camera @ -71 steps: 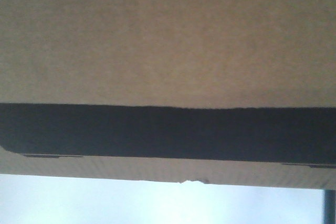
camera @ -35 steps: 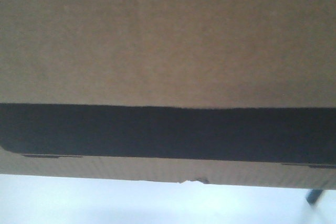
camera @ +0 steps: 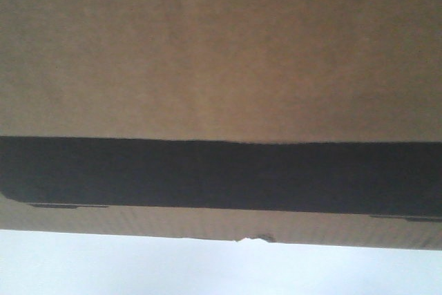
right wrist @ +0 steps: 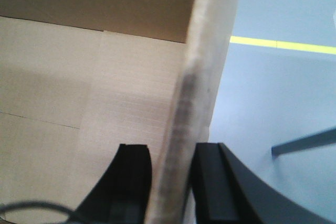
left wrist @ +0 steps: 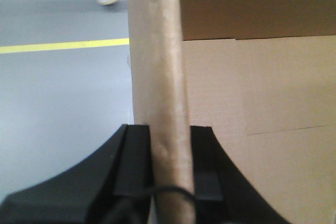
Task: Grab box from left shelf to table start
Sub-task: 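Hold the box with both grippers while the base drives away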
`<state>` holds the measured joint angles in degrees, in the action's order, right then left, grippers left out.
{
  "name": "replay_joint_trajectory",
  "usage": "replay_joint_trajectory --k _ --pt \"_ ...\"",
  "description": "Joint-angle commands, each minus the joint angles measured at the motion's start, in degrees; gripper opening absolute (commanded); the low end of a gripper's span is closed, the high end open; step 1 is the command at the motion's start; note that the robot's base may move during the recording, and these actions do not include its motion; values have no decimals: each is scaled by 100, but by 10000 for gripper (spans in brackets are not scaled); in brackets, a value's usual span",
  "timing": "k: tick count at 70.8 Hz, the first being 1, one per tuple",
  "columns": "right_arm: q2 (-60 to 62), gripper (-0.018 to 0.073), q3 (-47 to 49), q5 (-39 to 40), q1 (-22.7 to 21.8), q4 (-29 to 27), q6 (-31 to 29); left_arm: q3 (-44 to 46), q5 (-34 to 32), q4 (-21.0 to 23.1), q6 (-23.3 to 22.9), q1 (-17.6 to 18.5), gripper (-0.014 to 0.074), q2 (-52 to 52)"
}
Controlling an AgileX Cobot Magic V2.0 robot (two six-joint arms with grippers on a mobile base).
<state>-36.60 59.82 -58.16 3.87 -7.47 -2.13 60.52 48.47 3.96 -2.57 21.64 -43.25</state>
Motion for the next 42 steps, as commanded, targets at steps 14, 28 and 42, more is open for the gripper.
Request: replay_joint_trajectory --k 14,28,42 --pt "-36 57 183 828 56 -825 -58 232 -802 1316 95 171 -104 65" --pt "-36 57 183 828 56 -825 -58 232 -802 1316 95 171 -104 -31" --pt "-36 57 183 828 56 -825 -58 212 -802 1316 95 171 -104 -31"
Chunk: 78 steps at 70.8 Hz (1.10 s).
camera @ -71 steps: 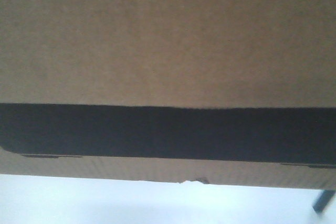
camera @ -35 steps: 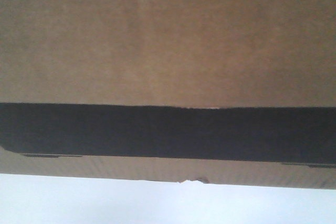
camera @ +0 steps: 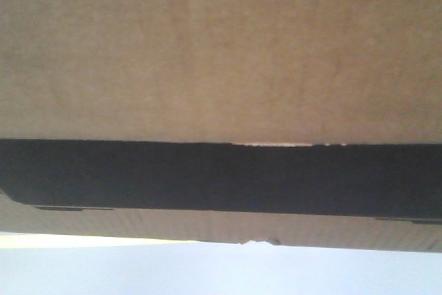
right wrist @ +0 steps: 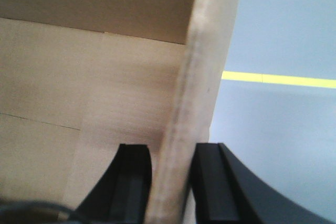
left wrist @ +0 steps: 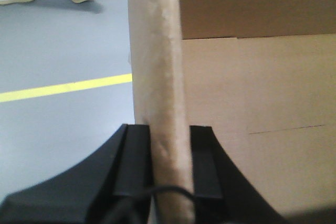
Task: Grab box from left shelf to table start
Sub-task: 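Hold the box with both grippers while the base drives away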
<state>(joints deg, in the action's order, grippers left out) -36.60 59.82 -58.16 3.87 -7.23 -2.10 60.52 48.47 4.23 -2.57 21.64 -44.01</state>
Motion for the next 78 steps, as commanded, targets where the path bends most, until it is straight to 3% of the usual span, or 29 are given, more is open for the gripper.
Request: replay_joint_trajectory --k 1,78 --pt "-36 57 183 828 56 -849 -62 212 -802 1289 95 171 -104 44" --pt "-41 57 183 820 56 -849 -62 203 -802 1289 95 171 -104 44"
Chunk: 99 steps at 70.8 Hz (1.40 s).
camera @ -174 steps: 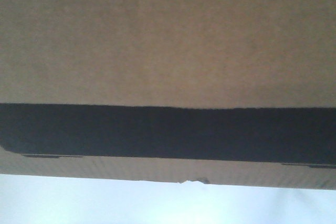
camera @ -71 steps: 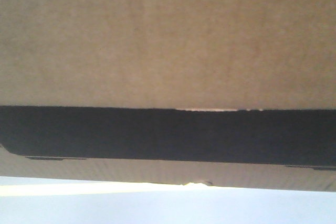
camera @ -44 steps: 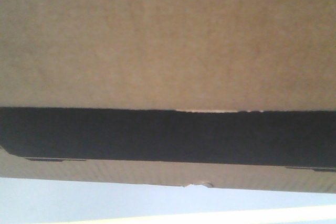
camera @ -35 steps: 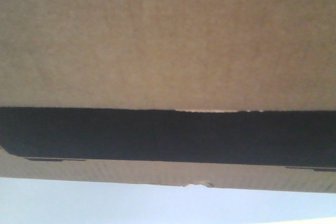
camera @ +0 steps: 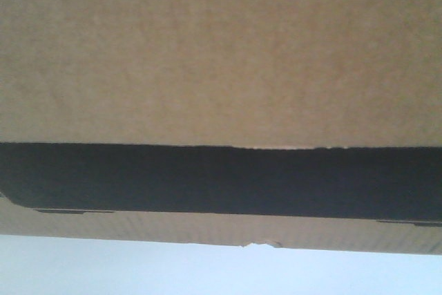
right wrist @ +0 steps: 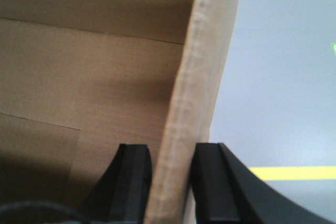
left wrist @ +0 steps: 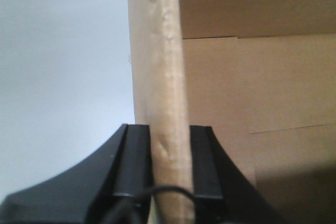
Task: Grab box from left shelf to table start
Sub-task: 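Hold the box with both grippers while the base drives away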
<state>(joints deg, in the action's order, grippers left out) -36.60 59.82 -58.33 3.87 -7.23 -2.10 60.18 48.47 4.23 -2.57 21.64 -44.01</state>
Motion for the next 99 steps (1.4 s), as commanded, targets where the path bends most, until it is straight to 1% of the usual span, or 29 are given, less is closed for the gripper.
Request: replay_joint_trajectory --k 1,99 --pt "-41 57 183 837 56 -849 -62 237 -802 1289 95 171 -104 44" --pt "-187 57 183 821 56 -849 -62 237 -710 1315 95 171 -104 -75"
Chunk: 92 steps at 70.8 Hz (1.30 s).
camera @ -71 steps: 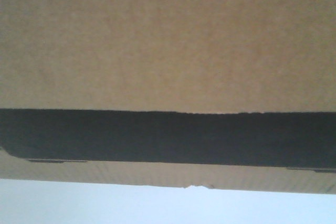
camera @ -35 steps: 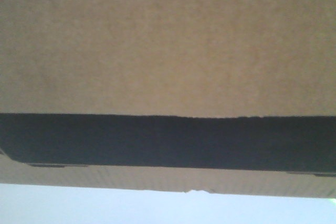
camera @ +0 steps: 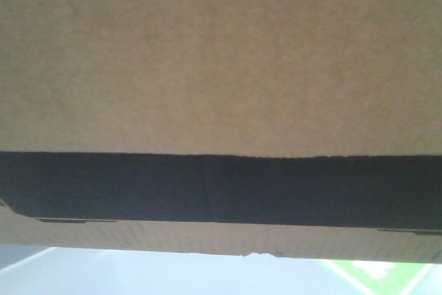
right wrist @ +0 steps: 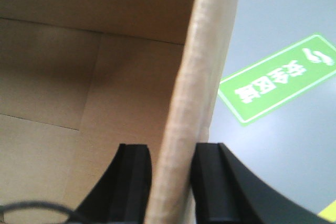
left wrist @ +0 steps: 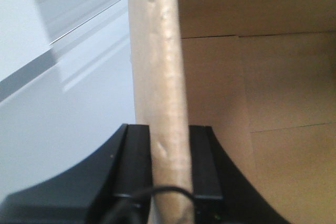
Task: Grab box from left shelf to table start
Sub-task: 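Hold the box with both grippers while the base drives away, then carry the box with both grippers toward the white table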
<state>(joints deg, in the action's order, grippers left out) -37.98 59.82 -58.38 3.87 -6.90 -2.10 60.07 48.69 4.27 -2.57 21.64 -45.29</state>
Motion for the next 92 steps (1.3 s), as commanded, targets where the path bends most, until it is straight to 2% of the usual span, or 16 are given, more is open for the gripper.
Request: replay_joint_trajectory --k 1,92 --pt "-49 57 183 826 56 -882 -62 248 -733 1311 95 171 -104 54" --pt "-49 57 183 826 56 -882 -62 248 -733 1352 95 171 -104 54"
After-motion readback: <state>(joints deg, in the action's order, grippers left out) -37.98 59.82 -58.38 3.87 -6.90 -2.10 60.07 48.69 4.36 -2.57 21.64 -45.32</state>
